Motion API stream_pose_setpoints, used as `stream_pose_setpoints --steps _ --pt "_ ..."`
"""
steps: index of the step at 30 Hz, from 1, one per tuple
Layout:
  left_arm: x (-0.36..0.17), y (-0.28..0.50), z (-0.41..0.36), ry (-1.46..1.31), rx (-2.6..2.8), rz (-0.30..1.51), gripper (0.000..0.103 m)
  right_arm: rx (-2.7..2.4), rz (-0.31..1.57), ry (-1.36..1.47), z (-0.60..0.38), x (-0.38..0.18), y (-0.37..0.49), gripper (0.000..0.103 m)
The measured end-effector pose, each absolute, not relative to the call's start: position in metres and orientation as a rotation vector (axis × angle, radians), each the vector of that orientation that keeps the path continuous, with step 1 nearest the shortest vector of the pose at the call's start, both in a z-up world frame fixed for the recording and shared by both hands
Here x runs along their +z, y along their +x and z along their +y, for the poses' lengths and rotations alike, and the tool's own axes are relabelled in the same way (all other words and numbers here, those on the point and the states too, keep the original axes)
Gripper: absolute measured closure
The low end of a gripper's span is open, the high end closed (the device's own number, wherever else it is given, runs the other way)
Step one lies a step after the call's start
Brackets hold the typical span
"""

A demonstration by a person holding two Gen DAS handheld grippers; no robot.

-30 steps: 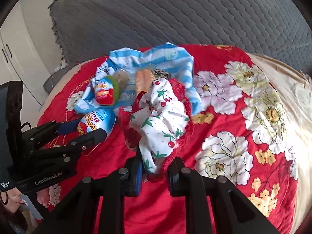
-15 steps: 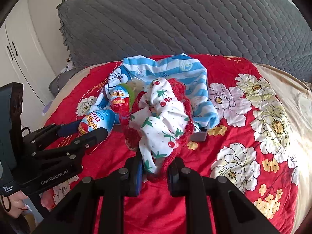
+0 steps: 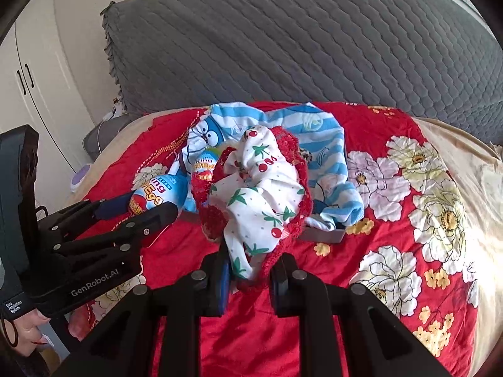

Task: Organize objects
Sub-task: 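Lift the red egg with the left tool while the right tool carries the scrunchie over the tray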

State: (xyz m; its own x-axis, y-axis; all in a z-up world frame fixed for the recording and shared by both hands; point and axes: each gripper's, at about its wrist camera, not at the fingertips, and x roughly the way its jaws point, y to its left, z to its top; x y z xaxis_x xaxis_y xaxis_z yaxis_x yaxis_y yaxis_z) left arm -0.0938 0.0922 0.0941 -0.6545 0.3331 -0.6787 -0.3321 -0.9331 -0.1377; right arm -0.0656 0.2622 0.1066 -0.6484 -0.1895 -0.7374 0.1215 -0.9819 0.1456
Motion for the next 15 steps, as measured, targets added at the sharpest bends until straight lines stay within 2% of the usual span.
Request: stream_pose_setpoints --steps 15 --pt "0.106 -0.123 0.09 -1.042 2.583 0.019 0.05 -2.72 -0.095 1.179 0.25 0.122 -0.093 0.083"
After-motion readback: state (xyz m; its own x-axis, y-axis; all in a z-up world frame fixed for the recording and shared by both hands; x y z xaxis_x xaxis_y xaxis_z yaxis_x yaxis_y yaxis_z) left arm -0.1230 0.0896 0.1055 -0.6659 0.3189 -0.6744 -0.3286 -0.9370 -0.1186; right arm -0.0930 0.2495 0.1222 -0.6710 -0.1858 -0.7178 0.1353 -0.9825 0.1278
